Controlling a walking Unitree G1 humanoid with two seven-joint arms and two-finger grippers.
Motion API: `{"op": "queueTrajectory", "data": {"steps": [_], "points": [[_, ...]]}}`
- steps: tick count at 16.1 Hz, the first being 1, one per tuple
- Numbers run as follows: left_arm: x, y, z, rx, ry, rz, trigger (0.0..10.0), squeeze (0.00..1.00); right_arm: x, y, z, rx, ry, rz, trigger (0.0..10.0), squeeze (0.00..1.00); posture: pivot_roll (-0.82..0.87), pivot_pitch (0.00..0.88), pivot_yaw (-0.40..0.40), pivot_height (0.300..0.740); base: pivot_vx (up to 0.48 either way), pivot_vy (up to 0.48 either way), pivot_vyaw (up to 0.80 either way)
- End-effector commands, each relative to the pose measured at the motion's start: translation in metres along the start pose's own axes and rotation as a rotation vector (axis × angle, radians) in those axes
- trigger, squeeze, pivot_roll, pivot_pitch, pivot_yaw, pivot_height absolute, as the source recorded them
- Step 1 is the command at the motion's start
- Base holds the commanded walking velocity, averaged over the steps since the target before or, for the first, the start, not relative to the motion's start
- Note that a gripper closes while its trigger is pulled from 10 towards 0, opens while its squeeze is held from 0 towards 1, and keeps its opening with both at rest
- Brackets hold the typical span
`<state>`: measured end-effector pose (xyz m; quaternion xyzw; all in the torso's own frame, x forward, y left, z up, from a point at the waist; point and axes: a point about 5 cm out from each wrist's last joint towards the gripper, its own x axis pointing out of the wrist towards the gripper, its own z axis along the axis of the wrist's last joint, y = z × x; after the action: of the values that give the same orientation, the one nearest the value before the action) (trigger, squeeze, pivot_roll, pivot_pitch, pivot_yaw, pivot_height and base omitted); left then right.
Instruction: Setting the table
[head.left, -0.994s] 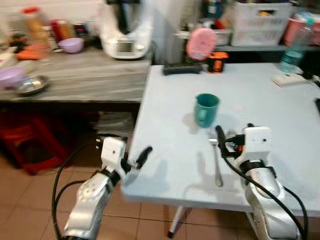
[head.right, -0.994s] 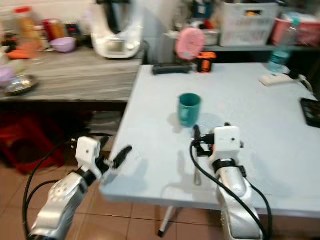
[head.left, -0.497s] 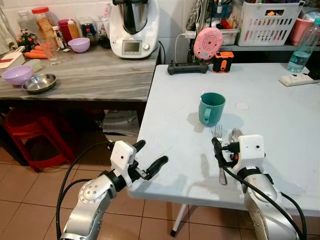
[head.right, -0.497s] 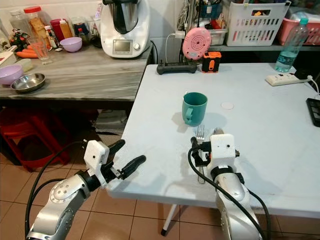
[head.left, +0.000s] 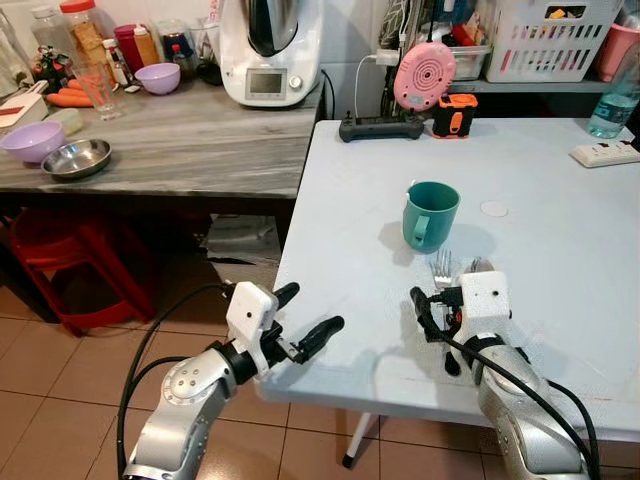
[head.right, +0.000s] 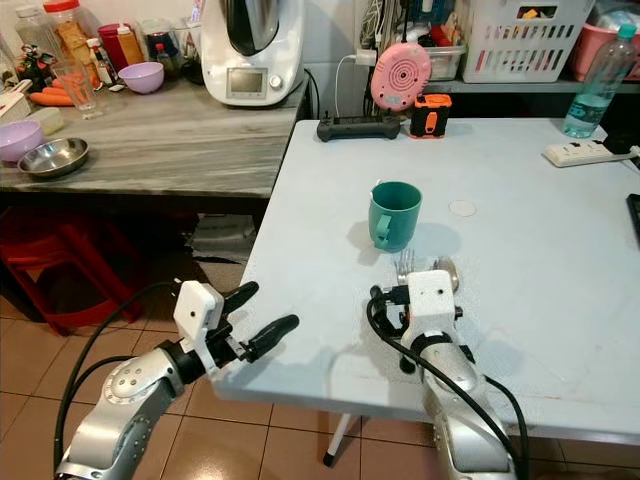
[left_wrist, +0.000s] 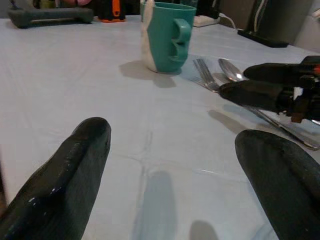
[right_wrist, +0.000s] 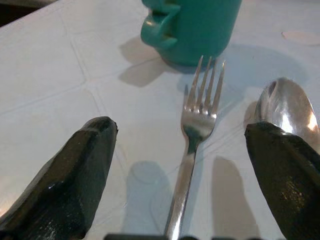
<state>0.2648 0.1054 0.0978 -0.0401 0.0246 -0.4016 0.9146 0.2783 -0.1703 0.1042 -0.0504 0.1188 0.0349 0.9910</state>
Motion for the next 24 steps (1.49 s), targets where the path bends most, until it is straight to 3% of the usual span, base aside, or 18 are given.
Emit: {"op": "queueTrajectory", "data": {"steps": [1,4,5,6,7,9,23,24], "points": [[0.002,-0.002,0.006,0.007,-0.015,-0.027,10.0,0.0,0.0,0.0,-0.005,0.015,0.038,-0.003,10.0,0.0,-0.15,0.04,0.081,0.74,0.0,0.0,0.0],[0.004,-0.002,0.007,0.013,-0.006,-0.054,10.0,0.0,0.0,-0.005,-0.009,0.032,0.07,-0.011,10.0,0.0,-0.15,0.04,0.082,0.74,0.0,0.0,0.0],[0.004,-0.002,0.007,0.013,-0.006,-0.054,10.0,0.0,0.001,-0.006,-0.01,0.041,0.075,-0.011,8.4,0.0,-0.15,0.04,0.082,0.74,0.0,0.0,0.0],[0.004,-0.002,0.007,0.014,-0.004,-0.059,10.0,0.0,0.001,-0.008,-0.011,0.053,0.086,-0.011,2.3,0.0,-0.16,0.039,0.084,0.74,0.0,0.0,0.0],[0.004,-0.003,0.007,0.013,0.001,-0.066,10.0,0.0,0.003,-0.01,-0.01,0.053,0.087,-0.016,0.0,0.0,-0.16,0.038,0.086,0.74,0.0,0.0,0.0],[0.004,-0.002,0.007,0.021,0.006,-0.076,10.0,0.0,0.006,-0.011,-0.006,0.071,0.086,-0.012,1.3,0.0,-0.16,0.038,0.086,0.74,0.0,0.0,0.0],[0.009,0.007,0.006,0.145,0.063,-0.174,10.0,0.0,0.01,-0.008,-0.011,0.107,0.15,0.028,0.5,0.0,-0.16,0.04,0.092,0.74,0.0,0.0,0.0],[0.008,0.008,0.004,0.154,0.073,-0.182,10.0,0.0,0.009,-0.008,-0.012,0.11,0.156,0.03,0.0,0.0,-0.16,0.04,0.092,0.74,0.0,0.0,0.0]]}}
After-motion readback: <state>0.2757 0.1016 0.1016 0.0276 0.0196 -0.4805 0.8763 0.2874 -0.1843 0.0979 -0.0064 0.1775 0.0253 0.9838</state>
